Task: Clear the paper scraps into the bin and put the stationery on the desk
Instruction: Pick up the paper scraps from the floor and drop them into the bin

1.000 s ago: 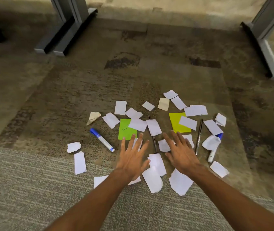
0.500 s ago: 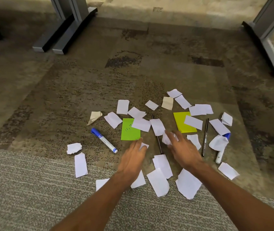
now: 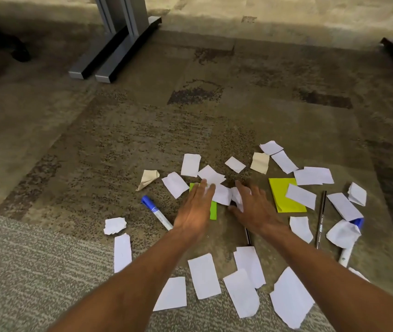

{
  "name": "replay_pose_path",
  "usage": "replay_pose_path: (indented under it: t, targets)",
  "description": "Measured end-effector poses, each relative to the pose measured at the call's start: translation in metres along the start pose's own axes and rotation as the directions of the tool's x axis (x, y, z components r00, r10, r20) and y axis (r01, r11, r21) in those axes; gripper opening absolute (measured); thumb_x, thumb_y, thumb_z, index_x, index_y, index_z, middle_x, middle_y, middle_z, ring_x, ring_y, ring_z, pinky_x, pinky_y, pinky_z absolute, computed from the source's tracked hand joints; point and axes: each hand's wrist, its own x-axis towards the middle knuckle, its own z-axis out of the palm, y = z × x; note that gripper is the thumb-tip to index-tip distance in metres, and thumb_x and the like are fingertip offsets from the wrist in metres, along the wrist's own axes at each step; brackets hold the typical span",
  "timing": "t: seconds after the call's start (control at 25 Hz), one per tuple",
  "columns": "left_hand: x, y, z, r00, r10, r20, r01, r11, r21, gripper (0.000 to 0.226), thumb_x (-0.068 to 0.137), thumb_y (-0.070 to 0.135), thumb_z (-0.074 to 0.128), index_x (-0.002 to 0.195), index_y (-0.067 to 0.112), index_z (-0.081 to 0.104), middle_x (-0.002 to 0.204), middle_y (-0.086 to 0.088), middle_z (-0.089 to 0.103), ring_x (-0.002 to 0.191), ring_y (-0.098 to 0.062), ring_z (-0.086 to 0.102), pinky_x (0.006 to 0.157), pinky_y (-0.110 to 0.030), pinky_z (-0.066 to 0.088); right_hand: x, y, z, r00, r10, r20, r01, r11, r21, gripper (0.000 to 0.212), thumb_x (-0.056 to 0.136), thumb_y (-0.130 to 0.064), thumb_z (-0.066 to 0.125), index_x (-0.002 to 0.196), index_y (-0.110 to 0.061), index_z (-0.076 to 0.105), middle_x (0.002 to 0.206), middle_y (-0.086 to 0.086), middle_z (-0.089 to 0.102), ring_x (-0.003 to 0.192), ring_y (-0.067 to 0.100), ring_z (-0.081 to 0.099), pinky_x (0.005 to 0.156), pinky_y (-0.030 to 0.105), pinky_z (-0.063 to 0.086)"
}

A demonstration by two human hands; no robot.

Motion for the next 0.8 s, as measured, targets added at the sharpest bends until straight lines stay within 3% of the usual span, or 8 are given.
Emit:
replay_pose_path:
  t: [0.16,0.36,0.48,0.6,0.8]
  targets:
    - [0.019,0.008,0.005,0.995,-0.029,0.094,0.03,0.999,-0.009,0.07,0.097,0.009,0.043,0.151,0.03,0.003,0.162,0.001,-0.011,0.149,-0.022,-0.007,0.117,-0.046,0.028,0.004,0.003,0.009,0.999,-0.019,-0.036,0.016,0.996,-0.084,0.062,0.093,-0.036,0.05,0.148,-0.021,0.024,0.146,0.013,0.037,0.131,0.035,0.034,0.105,0.047,0.039]
    - [0.031,0.017,0.018,0.995,-0.038,0.092,0.031,0.996,0.08,0.058,0.097,0.033,0.044,0.148,0.036,0.017,0.162,0.001,-0.007,0.148,-0.032,-0.005,0.119,-0.048,0.018,0.005,0.012,0.01,0.992,-0.05,-0.112,0.051,0.999,0.0,0.05,0.092,-0.021,0.05,0.142,-0.021,0.039,0.139,0.013,0.046,0.125,0.036,0.04,0.099,0.044,0.04]
    - [0.035,0.021,0.025,0.995,-0.069,0.077,0.057,0.987,0.153,0.051,0.097,0.025,0.045,0.144,0.032,0.027,0.162,-0.005,0.006,0.148,-0.034,0.006,0.118,-0.05,0.017,0.005,0.017,0.012,0.989,-0.048,-0.14,0.045,0.999,-0.026,0.05,0.092,-0.017,0.046,0.141,-0.02,0.04,0.137,0.013,0.048,0.123,0.035,0.042,0.096,0.044,0.041]
    - [0.037,0.021,0.021,0.999,-0.042,0.023,0.036,0.979,0.202,0.054,0.091,0.008,0.05,0.14,0.025,0.033,0.156,-0.009,0.023,0.143,-0.036,0.021,0.112,-0.053,0.026,0.005,0.021,0.01,0.984,-0.027,-0.174,0.022,0.999,-0.034,0.052,0.09,-0.016,0.049,0.141,-0.021,0.04,0.134,0.012,0.048,0.123,0.034,0.042,0.094,0.043,0.039]
    - [0.04,0.017,0.001,0.99,0.081,-0.114,-0.042,0.948,0.314,0.036,0.093,0.009,0.042,0.129,0.015,0.042,0.127,-0.012,0.056,0.119,-0.034,0.052,0.088,-0.046,0.047,0.017,0.019,-0.001,0.969,-0.041,-0.245,0.038,0.999,-0.014,0.05,0.088,-0.014,0.052,0.137,-0.02,0.043,0.133,0.012,0.045,0.124,0.035,0.039,0.093,0.046,0.039]
